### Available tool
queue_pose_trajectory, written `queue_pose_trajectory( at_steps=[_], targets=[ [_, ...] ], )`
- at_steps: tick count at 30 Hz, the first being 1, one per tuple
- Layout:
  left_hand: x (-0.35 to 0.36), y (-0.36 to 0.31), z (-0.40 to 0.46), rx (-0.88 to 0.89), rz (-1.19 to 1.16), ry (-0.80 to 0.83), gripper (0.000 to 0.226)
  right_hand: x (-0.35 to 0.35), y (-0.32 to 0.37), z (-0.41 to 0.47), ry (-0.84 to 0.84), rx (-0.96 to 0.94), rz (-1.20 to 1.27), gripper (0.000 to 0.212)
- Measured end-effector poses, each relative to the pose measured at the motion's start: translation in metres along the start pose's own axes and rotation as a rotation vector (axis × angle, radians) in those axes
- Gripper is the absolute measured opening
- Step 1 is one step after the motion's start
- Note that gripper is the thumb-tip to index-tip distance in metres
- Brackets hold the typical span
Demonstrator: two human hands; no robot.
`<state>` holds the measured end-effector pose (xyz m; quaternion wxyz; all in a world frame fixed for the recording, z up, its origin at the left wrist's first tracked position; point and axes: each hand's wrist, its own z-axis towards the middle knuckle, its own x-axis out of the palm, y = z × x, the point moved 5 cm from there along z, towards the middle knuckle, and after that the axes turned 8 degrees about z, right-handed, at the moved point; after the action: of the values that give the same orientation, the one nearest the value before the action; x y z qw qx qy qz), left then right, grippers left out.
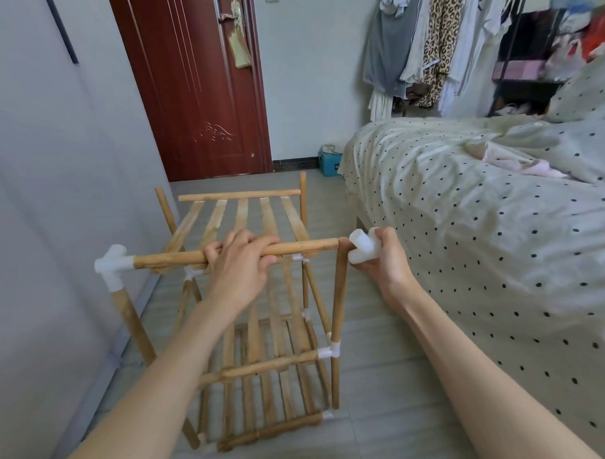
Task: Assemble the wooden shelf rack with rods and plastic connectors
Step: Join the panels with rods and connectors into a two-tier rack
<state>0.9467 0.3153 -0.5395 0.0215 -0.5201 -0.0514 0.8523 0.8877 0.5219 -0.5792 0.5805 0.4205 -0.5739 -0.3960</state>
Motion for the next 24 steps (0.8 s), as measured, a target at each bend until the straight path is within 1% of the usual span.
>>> queue_pose_trajectory(
  at_steps=[4, 7, 10, 13, 16, 18, 19, 21, 24],
  targets=[
    [-0.012, 0.008, -0.015, 0.007, -0.053, 0.136, 0.031, 0.001, 0.006, -0.024, 0.045, 0.026, -0.049, 0.02],
    [-0.021, 0.01, -0.028, 0.017, -0.104, 0.195, 0.029, 0.001, 0.01, -0.038, 0.043, 0.067, -0.155, 0.019],
    [-0.027, 0.008, -0.033, 0.029, -0.085, 0.256, 0.029, 0.001, 0.012, -0.048, 0.041, 0.095, -0.168, 0.02],
    [-0.029, 0.004, -0.033, 0.025, -0.062, 0.322, 0.031, 0.004, 0.012, -0.053, 0.009, 0.133, -0.134, 0.017],
    [-0.027, 0.0, -0.029, 0.03, -0.026, 0.362, 0.029, 0.006, 0.014, -0.052, -0.064, 0.134, -0.139, 0.015],
    [-0.025, -0.006, -0.026, 0.055, 0.02, 0.385, 0.03, 0.005, 0.016, -0.049, -0.096, 0.132, -0.078, 0.013],
    [-0.023, -0.011, -0.024, 0.082, 0.032, 0.385, 0.031, 0.006, 0.018, -0.048, -0.093, 0.134, -0.032, 0.012],
    [-0.019, -0.028, -0.02, 0.165, 0.01, 0.327, 0.035, 0.008, 0.019, -0.046, -0.081, 0.143, 0.034, 0.011],
    [-0.013, -0.057, -0.023, 0.313, -0.089, 0.249, 0.041, 0.012, 0.019, -0.047, -0.108, 0.174, 0.036, 0.011]
  ],
)
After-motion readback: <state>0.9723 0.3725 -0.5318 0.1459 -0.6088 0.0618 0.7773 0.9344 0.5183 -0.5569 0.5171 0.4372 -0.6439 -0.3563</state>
